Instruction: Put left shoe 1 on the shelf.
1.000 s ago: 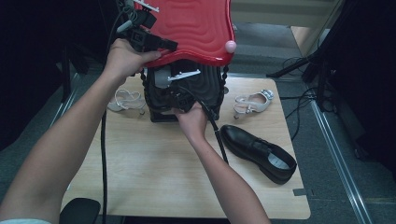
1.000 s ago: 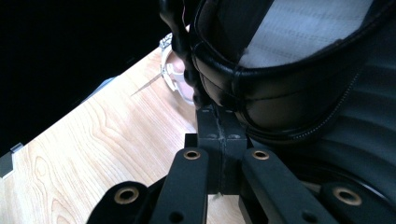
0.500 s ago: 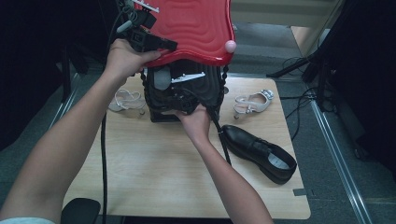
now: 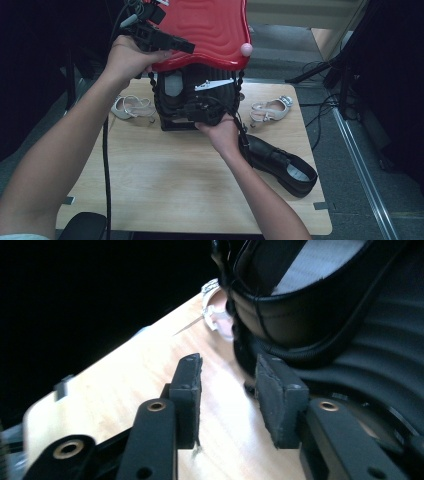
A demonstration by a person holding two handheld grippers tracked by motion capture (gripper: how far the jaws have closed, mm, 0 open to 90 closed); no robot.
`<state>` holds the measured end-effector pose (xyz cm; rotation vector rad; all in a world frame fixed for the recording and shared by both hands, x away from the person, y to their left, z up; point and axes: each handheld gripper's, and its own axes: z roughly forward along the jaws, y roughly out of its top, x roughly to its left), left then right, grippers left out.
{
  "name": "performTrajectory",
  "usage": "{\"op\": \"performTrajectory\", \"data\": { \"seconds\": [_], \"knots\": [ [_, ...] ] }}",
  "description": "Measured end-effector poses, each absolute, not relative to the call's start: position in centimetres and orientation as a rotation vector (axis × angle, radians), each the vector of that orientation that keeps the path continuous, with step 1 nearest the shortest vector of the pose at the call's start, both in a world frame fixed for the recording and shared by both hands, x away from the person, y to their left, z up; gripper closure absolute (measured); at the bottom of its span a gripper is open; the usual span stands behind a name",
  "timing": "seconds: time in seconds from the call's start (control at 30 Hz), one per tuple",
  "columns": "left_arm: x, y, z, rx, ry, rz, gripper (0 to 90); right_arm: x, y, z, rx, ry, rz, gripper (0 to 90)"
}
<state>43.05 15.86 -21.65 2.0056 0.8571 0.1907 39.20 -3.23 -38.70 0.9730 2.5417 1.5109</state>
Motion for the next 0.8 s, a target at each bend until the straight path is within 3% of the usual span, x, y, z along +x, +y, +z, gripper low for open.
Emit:
{"op": "performTrajectory", "data": {
  "seconds": [0.1, 0.23, 0.47, 0.8],
  "knots": [
    [42.2, 16.1, -21.5, 1.994, 0.853, 0.225, 53.0, 38.8, -3.8, -38.4, 0.955, 2.544, 1.496, 60.5],
    [41.2, 16.7, -21.7, 1.998, 0.831, 0.176, 46.0, 37.9, -5.7, -37.9, 0.900, 2.531, 1.509, 56.1],
    [39.0, 17.9, -23.1, 2.012, 0.804, 0.157, 42.3, 36.4, -8.2, -37.2, 0.831, 2.542, 1.488, 52.3],
    [35.3, 20.6, -28.0, 2.039, 0.823, 0.186, 39.7, 33.7, -13.3, -38.4, 0.845, 2.542, 1.438, 52.0]
  ]
}}
